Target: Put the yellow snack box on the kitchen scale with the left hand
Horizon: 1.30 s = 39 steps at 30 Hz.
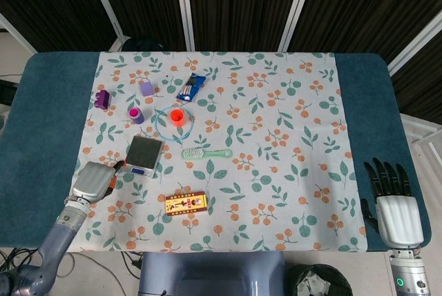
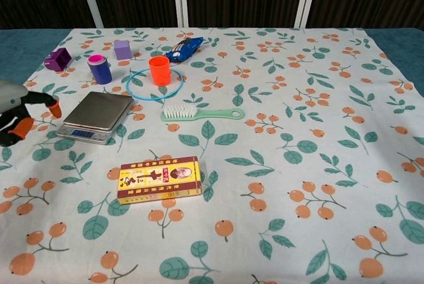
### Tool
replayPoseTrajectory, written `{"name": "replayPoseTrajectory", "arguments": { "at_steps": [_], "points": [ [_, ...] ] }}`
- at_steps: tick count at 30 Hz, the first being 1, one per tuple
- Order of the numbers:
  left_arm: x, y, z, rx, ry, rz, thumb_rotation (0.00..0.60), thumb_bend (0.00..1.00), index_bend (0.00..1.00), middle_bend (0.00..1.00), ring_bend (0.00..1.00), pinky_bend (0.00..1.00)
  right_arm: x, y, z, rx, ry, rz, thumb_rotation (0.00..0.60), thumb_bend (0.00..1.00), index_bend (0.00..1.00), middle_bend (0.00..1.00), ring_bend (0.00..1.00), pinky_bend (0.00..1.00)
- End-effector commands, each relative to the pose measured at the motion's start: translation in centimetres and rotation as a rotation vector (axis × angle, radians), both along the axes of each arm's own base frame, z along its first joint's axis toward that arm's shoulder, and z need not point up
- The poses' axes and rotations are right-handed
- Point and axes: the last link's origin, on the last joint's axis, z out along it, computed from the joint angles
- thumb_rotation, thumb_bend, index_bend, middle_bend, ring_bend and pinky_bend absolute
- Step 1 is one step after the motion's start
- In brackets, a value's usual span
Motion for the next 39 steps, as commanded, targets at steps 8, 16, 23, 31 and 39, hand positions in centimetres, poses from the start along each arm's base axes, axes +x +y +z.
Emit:
{"name": "replayPoseTrajectory", "arguments": {
  "at_steps": [8,16,23,31,39],
  "points": [
    [2.3,-1.4,2.3,0.027,-0.124,-0.052,0.600,0.09,0.12,0.23,0.19,0.27,0.0,0.0,0.1,-0.003,-0.001,-0.001,0.600,0.51,0.03,0.07,0.06,0.01],
    [6.2,-2.1,2.6,-0.020,-0.141,-0.061,0.600,0.00,0.10,0.18,0.12,0.18,0.0,0.0,0.1,-0.004,-0.001,0.000,0.600,0.51,0.03,0.07,0.06,0.01],
    [10.2,-2.4,1.1,-0.092,-0.147,-0.055,0.600,0.00,0.09,0.19,0.12,0.18,0.0,0.0,0.0,-0.002,0.002,0.001,0.600,0.51,0.03,0.07,0.06,0.01],
    [12.8,-2.6,-2.6,-0.152,-0.114,0.005,0.600,0.00,0.09,0.20,0.13,0.18,0.0,0.0,0.0,-0.001,0.004,-0.001,0.600,0.51,0.03,0.07,0.06,0.01],
    [13.8,-3.3,-4.8,-0.187,-0.085,0.014,0.600,0.00,0.09,0.21,0.12,0.18,-0.2,0.0,-0.1,-0.001,0.007,-0.006,0.600,0.51,0.03,0.07,0.06,0.01]
  ]
}}
